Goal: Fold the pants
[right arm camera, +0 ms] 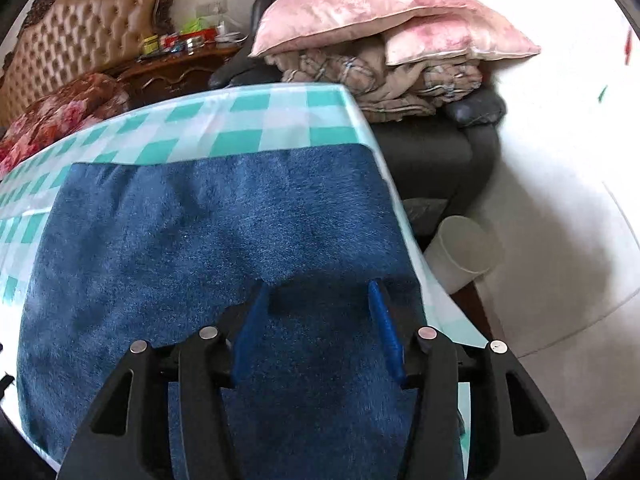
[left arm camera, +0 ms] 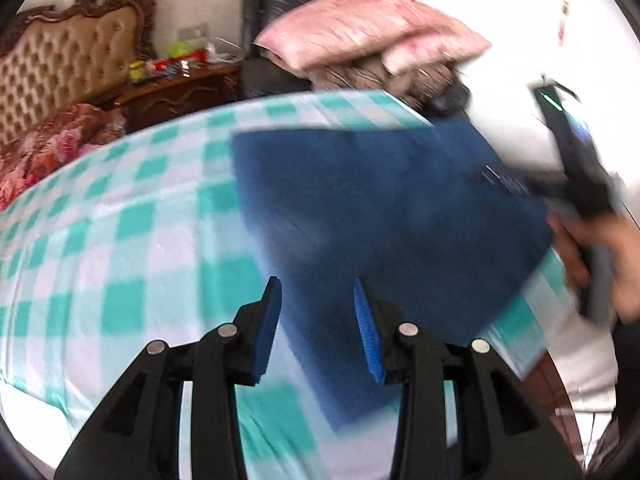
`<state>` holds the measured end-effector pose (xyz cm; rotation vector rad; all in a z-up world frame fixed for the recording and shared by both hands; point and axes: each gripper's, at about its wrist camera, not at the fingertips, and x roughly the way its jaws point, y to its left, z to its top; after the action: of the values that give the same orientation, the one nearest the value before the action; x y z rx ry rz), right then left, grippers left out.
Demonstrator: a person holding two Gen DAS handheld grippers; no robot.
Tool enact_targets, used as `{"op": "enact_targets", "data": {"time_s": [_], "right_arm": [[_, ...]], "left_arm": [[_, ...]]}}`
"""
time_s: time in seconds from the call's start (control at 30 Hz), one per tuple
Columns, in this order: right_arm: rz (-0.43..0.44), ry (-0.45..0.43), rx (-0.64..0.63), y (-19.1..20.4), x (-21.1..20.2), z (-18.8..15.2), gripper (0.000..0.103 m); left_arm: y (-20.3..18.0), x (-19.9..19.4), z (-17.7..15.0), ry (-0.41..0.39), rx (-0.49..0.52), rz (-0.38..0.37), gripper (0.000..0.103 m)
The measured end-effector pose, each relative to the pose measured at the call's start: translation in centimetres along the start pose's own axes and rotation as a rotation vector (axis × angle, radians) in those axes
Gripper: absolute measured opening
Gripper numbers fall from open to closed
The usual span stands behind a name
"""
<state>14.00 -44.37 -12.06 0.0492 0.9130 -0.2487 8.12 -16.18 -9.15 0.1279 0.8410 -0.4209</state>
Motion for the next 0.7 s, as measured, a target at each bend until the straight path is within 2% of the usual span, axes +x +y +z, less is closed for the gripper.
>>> {"op": "enact_targets", "data": {"time_s": [0.03, 0.13, 0.2, 0.33, 0.4, 0.5, 0.57, 0.6, 0.63, 0.7], "right_arm": [[0.007, -0.005, 0.013, 0.1, -0.6, -0.3, 0.054], [0.004, -0.023, 0.055, 0.8, -2.6, -1.3, 0.067], [0.001, 0.001, 0.065, 1.5, -2.8, -2.2, 0.067], [-0.026, 0.032, 0.064, 2.3, -1.7, -3.6, 0.068], [-0.031, 0.022, 0.069, 2.2, -1.7, -3.8, 0.069], [-0.026, 0.032, 0.08, 2.0, -1.3, -3.8, 0.07], [-0.03, 0.028, 0.072, 2.1, -1.3, -3.9, 0.071], [-0.033, 0.023, 0.069, 2.1, -1.3, -3.9, 0.071], [-0.034, 0.02, 0.069, 2.2, -1.3, -4.0, 0.071], [-0.036, 0.016, 0.069, 2.2, -1.2, -4.1, 0.072]], "left_arm": [[0.7, 0.7, 1.4, -0.019, -0.008, 0.004, 0.03], [1.3, 3.3, 5.0, -0.017, -0.023, -0.014, 0.028], [0.5, 5.2, 7.1, -0.007, 0.007, -0.023, 0.028], [-3.3, 8.8, 10.7, 0.014, 0.085, -0.092, 0.028], [-4.3, 10.7, 11.4, 0.06, 0.076, -0.114, 0.029], [-5.3, 14.7, 11.2, 0.176, 0.069, -0.11, 0.032], [-5.4, 14.8, 10.8, 0.17, 0.073, -0.105, 0.033], [-5.4, 14.4, 10.7, 0.164, 0.074, -0.107, 0.043], [-5.3, 13.9, 10.5, 0.161, 0.071, -0.111, 0.061], [-4.8, 12.0, 9.9, 0.134, 0.05, -0.121, 0.075]]}}
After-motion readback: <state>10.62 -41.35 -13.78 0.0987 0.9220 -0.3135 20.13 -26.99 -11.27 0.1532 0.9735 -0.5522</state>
